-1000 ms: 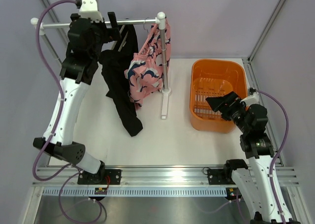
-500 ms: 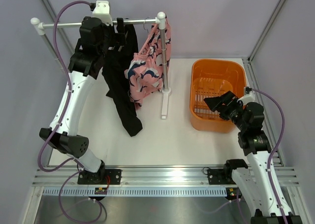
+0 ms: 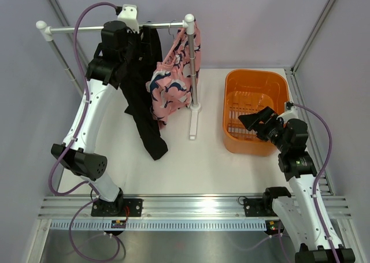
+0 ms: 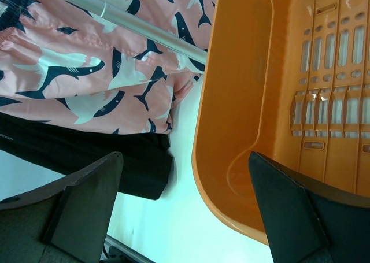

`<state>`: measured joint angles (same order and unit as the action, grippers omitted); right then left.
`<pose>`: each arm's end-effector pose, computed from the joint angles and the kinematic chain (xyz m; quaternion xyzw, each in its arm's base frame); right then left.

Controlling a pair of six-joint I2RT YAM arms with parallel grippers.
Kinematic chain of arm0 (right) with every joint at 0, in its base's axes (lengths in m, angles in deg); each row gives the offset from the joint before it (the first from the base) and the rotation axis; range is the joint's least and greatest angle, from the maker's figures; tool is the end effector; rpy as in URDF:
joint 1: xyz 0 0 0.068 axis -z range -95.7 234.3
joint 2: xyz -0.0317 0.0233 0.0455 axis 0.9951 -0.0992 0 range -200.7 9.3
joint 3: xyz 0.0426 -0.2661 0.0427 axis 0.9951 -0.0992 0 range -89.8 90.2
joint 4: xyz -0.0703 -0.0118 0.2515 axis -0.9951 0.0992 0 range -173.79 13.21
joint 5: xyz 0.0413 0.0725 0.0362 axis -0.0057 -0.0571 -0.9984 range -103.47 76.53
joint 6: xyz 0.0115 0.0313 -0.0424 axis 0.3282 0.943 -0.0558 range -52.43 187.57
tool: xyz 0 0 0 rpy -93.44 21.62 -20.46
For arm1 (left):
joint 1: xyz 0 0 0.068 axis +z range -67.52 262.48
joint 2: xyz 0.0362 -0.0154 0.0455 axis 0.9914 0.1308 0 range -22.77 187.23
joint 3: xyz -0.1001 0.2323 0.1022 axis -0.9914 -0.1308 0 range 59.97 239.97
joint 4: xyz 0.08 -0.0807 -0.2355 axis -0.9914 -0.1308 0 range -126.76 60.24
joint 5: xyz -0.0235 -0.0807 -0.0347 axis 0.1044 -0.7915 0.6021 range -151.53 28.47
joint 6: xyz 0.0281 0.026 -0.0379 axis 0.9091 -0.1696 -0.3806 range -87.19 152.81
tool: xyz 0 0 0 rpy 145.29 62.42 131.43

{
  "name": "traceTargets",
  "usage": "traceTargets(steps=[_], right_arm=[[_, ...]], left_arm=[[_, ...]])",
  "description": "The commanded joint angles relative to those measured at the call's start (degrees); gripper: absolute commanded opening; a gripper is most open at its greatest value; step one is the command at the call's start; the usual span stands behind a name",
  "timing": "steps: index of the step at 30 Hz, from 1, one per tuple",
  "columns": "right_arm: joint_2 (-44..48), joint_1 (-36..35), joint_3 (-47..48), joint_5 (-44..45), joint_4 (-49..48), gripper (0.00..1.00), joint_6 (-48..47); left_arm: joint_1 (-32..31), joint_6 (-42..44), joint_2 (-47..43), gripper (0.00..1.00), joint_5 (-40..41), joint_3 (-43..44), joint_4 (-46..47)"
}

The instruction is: Remove the shorts from the hanger

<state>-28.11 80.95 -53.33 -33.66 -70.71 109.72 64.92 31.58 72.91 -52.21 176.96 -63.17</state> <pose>0.1596 0.0216 0.3039 0.1559 0.7677 0.3617 0.5054 0.3443 -0.1030 0.4983 0.0595 0.7745 -0.0399 0.6285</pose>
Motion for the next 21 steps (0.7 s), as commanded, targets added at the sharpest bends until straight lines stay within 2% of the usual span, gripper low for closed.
traceTargets(steps=[1, 5, 21], right_arm=[[-0.21, 0.19, -0.52, -0.47, -2.45, 1.00, -1.19], [-0.38, 0.19, -0.78, -0.29, -2.45, 0.99, -1.37], [-0.47, 0.10, -1.14, -0.12, -2.45, 0.99, -1.37]], left_arm=[[-0.10, 0.88, 0.39, 0.74, -1.59, 1.84, 1.07], [-0.10, 0.88, 0.47, 0.69, -1.50, 1.40, 1.06], [-0.10, 0.62, -1.11, 0.65, -1.24, -3.43, 2.73]])
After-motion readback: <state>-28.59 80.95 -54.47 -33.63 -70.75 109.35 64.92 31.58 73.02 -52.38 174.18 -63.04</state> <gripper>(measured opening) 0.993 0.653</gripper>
